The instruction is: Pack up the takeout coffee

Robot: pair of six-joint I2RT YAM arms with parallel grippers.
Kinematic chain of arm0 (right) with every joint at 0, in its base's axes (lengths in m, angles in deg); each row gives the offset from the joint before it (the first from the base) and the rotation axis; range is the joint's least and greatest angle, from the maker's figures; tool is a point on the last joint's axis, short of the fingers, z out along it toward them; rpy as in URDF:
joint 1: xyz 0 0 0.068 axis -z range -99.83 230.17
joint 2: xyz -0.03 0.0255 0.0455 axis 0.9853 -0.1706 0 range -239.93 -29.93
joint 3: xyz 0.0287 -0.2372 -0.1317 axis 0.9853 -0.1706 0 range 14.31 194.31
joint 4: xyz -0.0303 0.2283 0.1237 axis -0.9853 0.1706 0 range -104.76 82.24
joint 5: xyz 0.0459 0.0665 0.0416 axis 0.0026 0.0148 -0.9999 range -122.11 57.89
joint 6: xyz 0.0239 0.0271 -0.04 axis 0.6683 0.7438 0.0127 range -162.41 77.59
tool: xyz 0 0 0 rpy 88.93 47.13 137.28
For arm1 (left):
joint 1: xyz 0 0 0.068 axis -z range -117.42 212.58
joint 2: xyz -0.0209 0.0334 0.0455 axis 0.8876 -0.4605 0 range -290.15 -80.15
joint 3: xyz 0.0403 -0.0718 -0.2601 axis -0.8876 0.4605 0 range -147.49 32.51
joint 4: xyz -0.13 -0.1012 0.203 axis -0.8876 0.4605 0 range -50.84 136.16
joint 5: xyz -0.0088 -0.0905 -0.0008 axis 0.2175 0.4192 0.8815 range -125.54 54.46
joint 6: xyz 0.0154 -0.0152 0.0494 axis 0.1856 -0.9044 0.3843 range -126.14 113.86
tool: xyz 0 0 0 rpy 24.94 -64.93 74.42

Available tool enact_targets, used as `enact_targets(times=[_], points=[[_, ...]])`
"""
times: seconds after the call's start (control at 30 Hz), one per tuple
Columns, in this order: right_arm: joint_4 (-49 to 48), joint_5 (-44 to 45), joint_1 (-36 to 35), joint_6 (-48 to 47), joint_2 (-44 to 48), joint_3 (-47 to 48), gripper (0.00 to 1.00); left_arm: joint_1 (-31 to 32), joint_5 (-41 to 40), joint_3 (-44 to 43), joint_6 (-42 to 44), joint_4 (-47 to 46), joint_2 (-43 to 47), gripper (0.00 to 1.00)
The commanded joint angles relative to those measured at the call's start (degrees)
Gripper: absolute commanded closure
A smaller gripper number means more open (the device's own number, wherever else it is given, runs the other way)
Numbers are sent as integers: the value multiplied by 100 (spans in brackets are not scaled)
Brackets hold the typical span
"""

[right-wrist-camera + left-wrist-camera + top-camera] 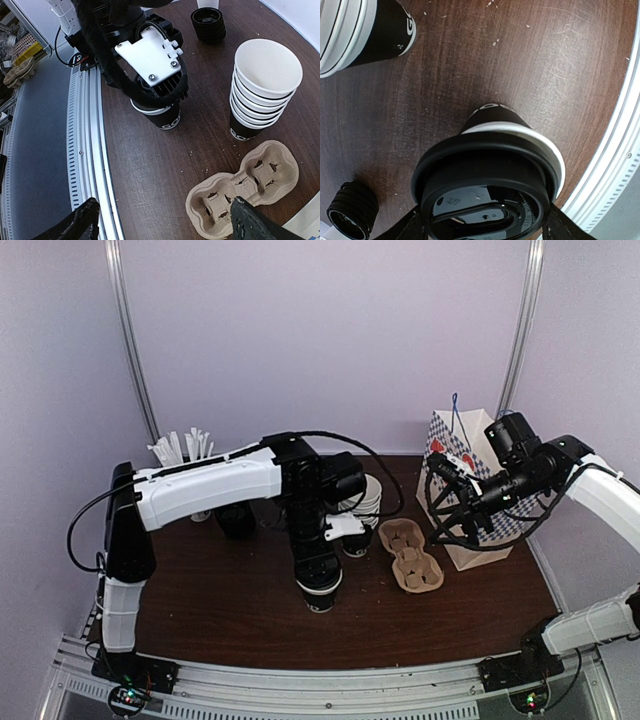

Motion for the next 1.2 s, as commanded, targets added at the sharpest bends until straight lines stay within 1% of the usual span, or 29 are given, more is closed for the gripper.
enact_targets(times=[0.0,0.13,0.2,0.37,0.73,0.83,1.17], points=[[-96,-38,47,44,140,-81,10,48,-4,-191,87,84,-172,24],[-105,-56,48,52,125,-73,10,66,21,-203,108,97,-165,24],[-105,-61,46,52,117,-72,10,66,255,-203,121,109,-148,24],[-114,-74,46,53,107,-64,10,62,344,-205,153,156,-125,24],[-118,-91,46,62,90,-46,10,75,231,-83,154,170,-94,23],[-123,-91,46,62,98,-62,10,92,214,-53,156,177,-100,20],[-138,-72,51,61,136,-98,10,105,109,-81,159,187,-162,21]])
